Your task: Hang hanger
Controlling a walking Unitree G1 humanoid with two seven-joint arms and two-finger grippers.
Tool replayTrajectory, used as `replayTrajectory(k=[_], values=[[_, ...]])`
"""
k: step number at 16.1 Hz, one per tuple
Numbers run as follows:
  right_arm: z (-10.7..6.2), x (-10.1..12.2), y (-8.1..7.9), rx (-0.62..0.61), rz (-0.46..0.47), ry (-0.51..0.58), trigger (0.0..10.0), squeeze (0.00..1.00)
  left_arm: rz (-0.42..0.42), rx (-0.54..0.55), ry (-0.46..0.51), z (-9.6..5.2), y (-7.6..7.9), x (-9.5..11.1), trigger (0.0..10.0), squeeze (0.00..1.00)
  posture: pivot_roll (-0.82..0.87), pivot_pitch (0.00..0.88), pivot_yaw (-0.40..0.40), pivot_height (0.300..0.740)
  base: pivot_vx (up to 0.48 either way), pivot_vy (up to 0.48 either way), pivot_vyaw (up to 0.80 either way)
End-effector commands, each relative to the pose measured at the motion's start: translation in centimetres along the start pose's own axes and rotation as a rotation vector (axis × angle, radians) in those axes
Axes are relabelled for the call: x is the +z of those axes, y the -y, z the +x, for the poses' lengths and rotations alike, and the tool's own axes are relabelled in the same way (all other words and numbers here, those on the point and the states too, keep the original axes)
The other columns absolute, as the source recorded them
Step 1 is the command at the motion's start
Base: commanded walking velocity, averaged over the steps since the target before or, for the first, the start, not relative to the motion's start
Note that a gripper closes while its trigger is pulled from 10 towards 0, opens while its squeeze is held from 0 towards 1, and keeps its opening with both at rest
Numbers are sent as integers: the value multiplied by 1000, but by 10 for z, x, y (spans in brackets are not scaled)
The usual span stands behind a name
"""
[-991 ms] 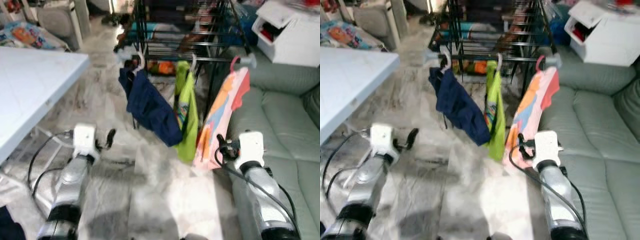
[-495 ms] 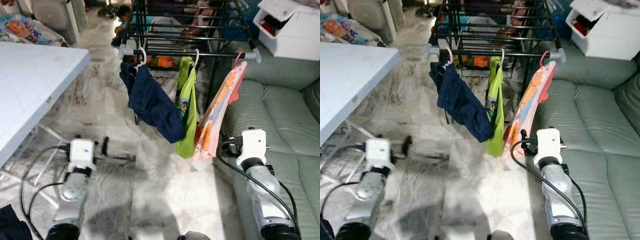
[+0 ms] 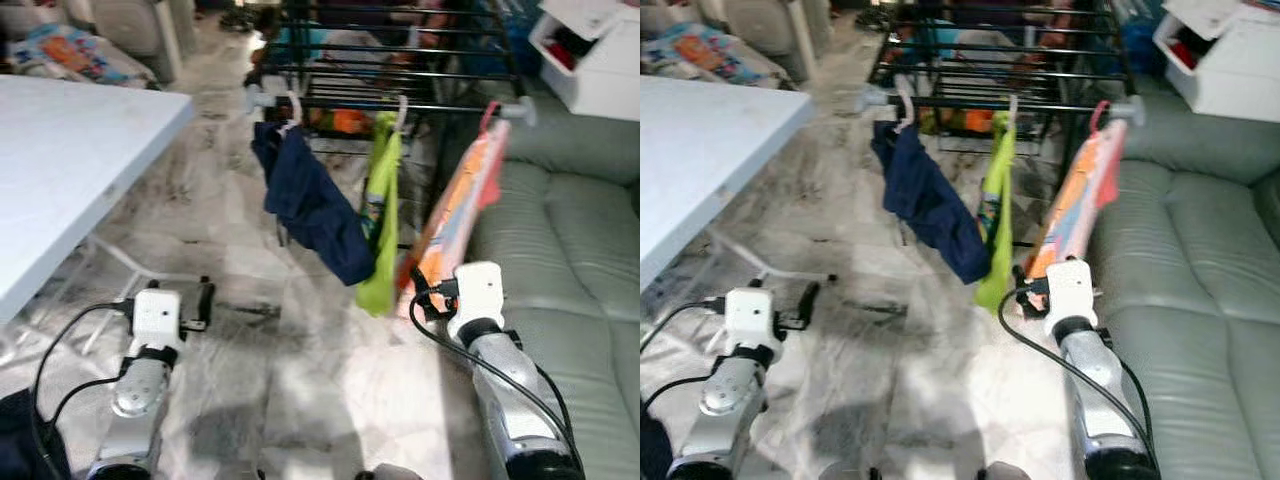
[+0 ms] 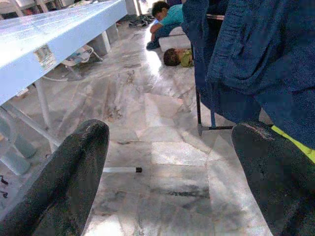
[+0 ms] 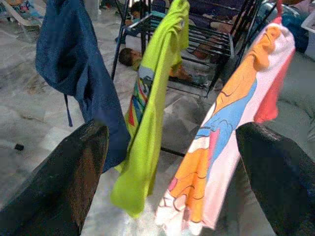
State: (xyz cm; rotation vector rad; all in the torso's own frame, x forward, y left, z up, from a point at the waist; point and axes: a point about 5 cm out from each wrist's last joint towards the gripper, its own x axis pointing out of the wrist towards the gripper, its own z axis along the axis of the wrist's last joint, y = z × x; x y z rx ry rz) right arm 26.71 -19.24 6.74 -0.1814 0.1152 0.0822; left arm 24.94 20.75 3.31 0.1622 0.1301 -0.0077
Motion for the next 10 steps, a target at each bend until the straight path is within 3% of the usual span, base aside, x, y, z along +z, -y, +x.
replayTrajectory(k=[1, 3, 4, 6, 7, 10], values=[[4, 6, 6, -33, -14, 20, 10000, 0, 17, -11, 19, 4, -3, 7, 10000, 0, -13, 0, 15, 740, 251, 409, 0], [5, 9, 8, -45, -42, 24, 10000, 0, 11, -19, 21, 6, -1, 8, 10000, 0, -26, 0, 20, 740, 263, 403, 0], [6, 10, 8, -63, -107, 32, 10000, 0, 6, -20, 21, 6, 0, 8, 10000, 0, -26, 0, 20, 740, 266, 401, 0], [5, 7, 4, -24, -59, 18, 10000, 0, 3, -24, 23, 6, 2, 9, 10000, 0, -29, 0, 19, 740, 266, 401, 0], [4, 6, 5, -77, -43, 5, 10000, 0, 6, -29, 25, 6, 3, 9, 10000, 0, -29, 0, 16, 740, 277, 390, 0], [3, 5, 9, -129, -98, 1, 10000, 0, 8, -27, 24, 5, 4, 8, 10000, 0, -29, 0, 14, 740, 290, 382, 0]])
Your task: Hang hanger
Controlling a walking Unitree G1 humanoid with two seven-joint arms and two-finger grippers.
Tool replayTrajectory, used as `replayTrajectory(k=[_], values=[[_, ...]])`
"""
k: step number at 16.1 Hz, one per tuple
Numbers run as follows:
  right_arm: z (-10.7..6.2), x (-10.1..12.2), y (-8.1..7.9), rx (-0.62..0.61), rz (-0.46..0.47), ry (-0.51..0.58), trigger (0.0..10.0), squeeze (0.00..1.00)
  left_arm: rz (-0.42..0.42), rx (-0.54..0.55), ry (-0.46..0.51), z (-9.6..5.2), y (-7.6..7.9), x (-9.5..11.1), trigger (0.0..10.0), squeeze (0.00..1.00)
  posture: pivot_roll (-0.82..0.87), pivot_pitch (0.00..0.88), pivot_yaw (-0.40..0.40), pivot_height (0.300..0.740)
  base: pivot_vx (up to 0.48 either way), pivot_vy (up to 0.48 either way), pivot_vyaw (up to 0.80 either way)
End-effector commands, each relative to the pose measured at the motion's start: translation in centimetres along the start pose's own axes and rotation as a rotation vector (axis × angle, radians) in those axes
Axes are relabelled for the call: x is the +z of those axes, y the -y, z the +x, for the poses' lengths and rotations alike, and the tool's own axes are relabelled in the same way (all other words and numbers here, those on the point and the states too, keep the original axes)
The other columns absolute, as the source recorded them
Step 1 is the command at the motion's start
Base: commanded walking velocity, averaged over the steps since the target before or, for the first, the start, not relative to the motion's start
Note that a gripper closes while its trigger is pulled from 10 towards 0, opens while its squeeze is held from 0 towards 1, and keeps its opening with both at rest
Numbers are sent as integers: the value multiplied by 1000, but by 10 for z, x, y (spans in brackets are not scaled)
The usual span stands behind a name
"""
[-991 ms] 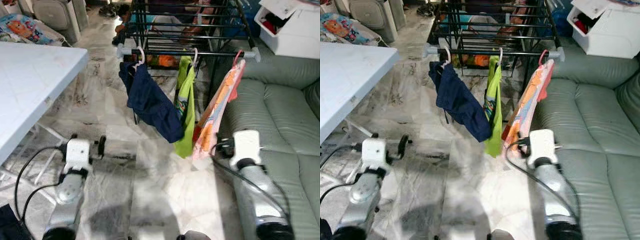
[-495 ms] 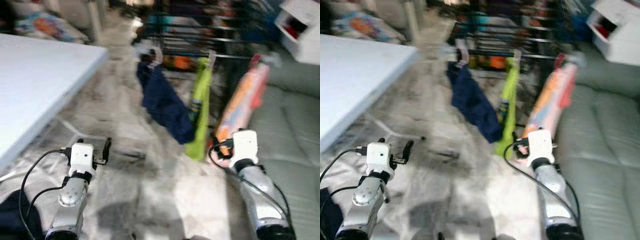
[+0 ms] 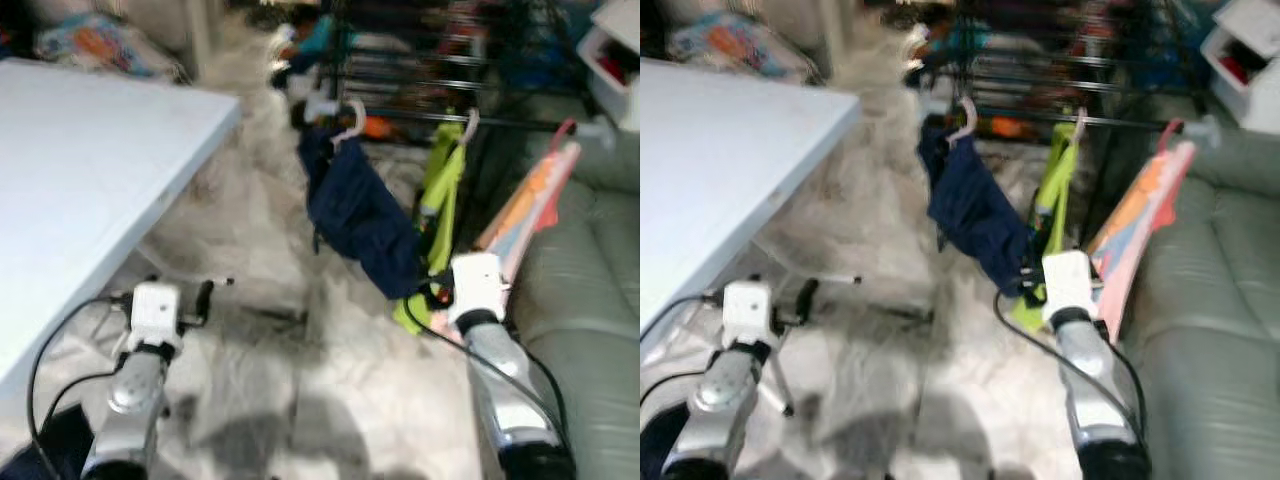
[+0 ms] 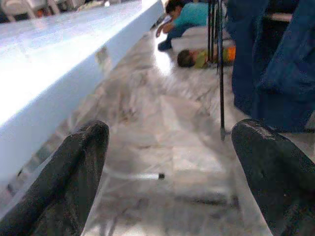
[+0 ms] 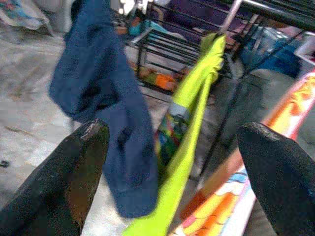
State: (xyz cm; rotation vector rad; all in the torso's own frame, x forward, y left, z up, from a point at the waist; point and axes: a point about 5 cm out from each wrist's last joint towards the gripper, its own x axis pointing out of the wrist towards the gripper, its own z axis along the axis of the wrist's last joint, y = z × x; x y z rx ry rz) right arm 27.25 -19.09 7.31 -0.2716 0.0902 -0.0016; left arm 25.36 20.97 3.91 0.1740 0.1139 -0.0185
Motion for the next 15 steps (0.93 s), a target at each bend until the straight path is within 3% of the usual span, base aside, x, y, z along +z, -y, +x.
replayTrajectory(k=[1, 4, 7, 9, 15], values=[[-3, -6, 10, -29, -17, -29, 10000, 0, -3, -15, 5, 1, 6, 1, 10000, 0, -29, 0, 14, 740, 289, 382, 0], [-13, -15, 12, -51, -13, -59, 10000, 0, -4, 11, -36, -1, 3, -5, 10000, 0, -39, 0, 31, 740, 109, 117, 0], [-8, -10, 11, -72, 15, -33, 10000, 0, -4, -22, -5, 5, 3, 1, 10000, 0, -43, 0, 46, 740, 0, 0, 0], [3, 1, 6, -42, -1, 7, 10000, 0, 6, -66, 20, 10, 12, 8, 10000, 0, -39, 0, 48, 740, 390, 264, 0], [11, 3, 8, -41, -5, 13, 10000, 0, -20, -71, 16, 12, 12, 8, 10000, 0, -35, 0, 49, 740, 393, 276, 0]])
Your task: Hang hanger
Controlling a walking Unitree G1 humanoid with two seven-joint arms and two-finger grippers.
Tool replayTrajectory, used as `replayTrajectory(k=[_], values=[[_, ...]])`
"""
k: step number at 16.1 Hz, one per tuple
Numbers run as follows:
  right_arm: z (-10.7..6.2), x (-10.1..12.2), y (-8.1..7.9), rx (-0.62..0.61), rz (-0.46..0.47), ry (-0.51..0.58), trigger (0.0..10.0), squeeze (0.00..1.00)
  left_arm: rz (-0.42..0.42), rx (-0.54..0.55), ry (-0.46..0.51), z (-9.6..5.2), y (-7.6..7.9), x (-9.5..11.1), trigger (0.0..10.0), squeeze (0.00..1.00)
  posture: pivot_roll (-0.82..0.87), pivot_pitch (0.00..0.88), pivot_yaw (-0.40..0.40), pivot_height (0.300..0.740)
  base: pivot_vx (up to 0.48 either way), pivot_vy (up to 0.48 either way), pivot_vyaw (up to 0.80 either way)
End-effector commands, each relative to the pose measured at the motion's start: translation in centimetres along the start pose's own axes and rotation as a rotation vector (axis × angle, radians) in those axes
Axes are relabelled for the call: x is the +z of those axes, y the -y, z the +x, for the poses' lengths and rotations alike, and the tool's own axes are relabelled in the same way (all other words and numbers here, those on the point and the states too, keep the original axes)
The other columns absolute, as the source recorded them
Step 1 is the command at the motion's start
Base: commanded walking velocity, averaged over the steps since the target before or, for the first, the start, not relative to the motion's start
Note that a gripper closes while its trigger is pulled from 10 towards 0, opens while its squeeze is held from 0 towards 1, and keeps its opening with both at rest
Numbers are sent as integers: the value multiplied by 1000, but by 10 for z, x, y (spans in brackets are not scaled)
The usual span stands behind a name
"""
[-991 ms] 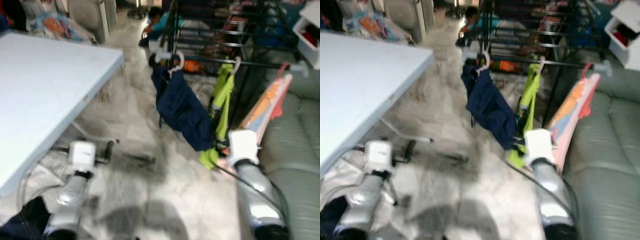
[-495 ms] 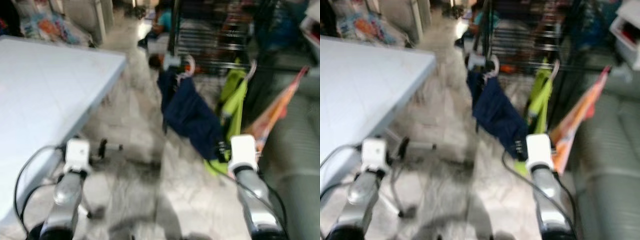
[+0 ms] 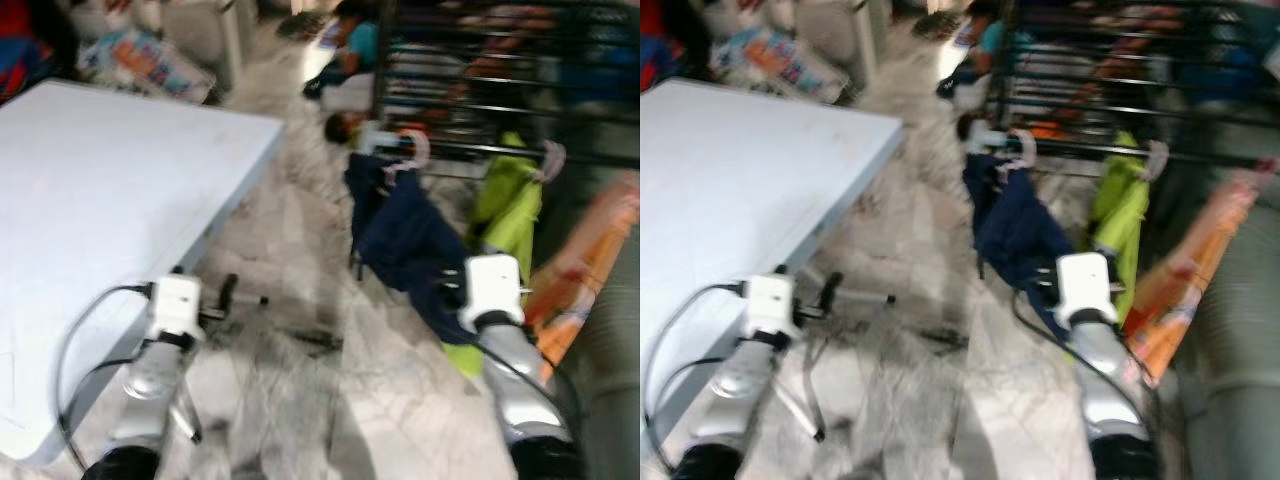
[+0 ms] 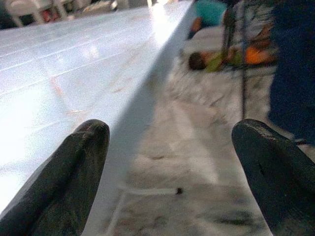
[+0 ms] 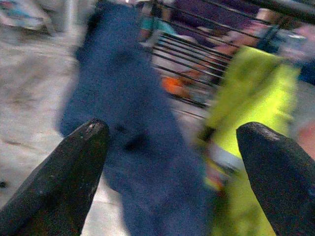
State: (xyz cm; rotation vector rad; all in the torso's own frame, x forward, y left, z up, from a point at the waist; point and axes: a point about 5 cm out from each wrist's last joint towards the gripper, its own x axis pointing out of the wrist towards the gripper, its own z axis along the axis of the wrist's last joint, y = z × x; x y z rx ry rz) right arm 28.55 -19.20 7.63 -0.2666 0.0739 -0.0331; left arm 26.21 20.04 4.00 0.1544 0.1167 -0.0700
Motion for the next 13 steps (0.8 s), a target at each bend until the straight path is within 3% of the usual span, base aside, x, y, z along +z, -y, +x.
replayTrajectory(k=[1, 4, 8, 13], values=[[-1, -1, 6, -6, -13, 3, 10000, 0, -12, -13, 8, 4, 4, 3, 10000, 0, -38, 0, 48, 740, 390, 281, 0], [-1, -1, 5, -1, -26, 11, 10000, 0, 14, -42, 29, 6, 9, 6, 10000, 0, -42, 0, 46, 740, 396, 270, 0], [0, 0, 10, -29, -56, 13, 10000, 0, 2, -53, 18, 6, 12, 5, 10000, 0, -47, 0, 43, 740, 388, 0, 0], [5, -8, 22, -20, -144, -45, 10000, 0, -21, -79, -36, 6, 15, -2, 10000, 0, -50, 0, 40, 740, 0, 0, 0]])
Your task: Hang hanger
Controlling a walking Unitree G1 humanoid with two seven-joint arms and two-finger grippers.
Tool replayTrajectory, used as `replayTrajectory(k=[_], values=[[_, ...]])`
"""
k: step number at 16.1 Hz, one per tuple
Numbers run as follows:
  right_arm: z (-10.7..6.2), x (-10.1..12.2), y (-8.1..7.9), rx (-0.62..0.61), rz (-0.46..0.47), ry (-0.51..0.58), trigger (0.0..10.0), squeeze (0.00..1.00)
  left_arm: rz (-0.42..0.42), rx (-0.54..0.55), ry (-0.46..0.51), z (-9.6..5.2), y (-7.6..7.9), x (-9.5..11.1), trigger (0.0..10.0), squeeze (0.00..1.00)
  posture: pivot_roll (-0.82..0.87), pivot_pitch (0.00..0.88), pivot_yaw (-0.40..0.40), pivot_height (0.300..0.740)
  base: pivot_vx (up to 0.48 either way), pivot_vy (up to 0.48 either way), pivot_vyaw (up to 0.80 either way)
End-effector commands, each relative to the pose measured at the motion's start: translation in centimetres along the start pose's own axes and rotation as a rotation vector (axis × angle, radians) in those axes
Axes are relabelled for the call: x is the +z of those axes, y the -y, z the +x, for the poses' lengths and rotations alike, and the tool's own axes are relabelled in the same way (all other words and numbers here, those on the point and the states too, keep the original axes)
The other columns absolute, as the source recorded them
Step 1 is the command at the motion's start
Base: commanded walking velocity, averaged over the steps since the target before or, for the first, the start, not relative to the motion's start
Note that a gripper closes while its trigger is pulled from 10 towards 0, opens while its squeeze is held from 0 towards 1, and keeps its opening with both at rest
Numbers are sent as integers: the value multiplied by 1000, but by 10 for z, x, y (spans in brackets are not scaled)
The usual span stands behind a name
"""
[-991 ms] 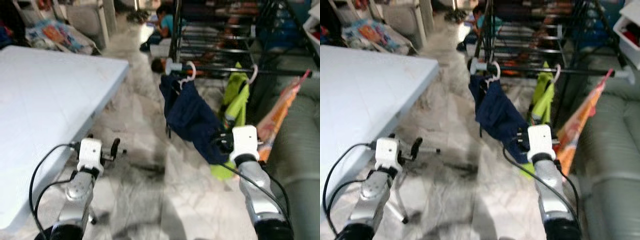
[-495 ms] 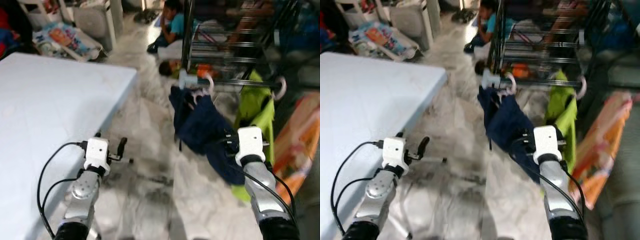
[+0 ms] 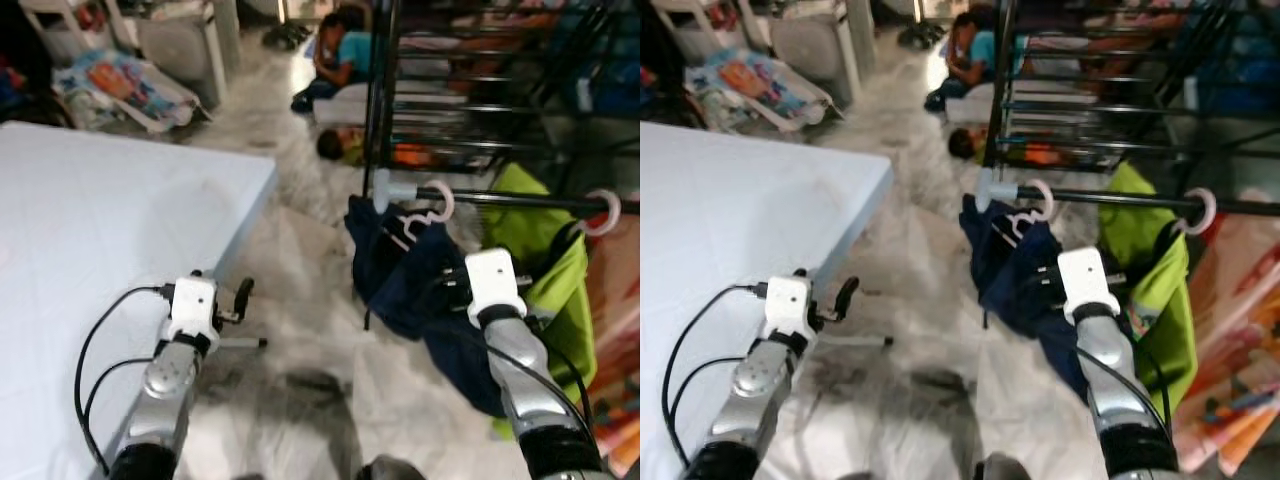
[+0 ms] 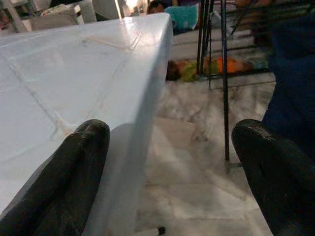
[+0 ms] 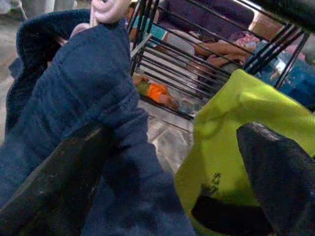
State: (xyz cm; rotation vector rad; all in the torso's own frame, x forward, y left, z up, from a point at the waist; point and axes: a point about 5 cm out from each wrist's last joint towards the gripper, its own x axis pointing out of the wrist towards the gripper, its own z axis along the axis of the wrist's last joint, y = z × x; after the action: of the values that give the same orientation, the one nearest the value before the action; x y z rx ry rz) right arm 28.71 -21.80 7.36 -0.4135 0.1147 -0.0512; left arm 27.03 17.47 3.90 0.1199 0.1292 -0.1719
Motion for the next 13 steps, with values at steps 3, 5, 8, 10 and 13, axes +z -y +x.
replayTrajectory(k=[3, 5, 8, 10, 13], values=[[12, -6, 13, 96, -25, -89, 10000, 0, 9, -15, -48, -4, -6, -6, 10000, 0, -43, 0, 34, 740, 0, 0, 0], [18, -8, 21, 175, -45, -129, 10000, 0, 11, -20, -55, -6, -6, -7, 10000, 0, -37, 0, 31, 740, 0, 0, 0], [21, -7, 24, 355, -22, -180, 10000, 0, 8, -35, -89, -12, -9, -11, 10000, 0, -29, 0, 29, 740, 0, 0, 0], [18, -15, 30, 453, -42, -239, 10000, 0, 10, -39, -100, -12, -10, -12, 10000, 0, -26, 0, 31, 740, 0, 0, 0], [22, -21, 45, 443, -69, -284, 10000, 0, 21, -48, -111, -11, -9, -13, 10000, 0, -31, 0, 40, 740, 0, 0, 0]])
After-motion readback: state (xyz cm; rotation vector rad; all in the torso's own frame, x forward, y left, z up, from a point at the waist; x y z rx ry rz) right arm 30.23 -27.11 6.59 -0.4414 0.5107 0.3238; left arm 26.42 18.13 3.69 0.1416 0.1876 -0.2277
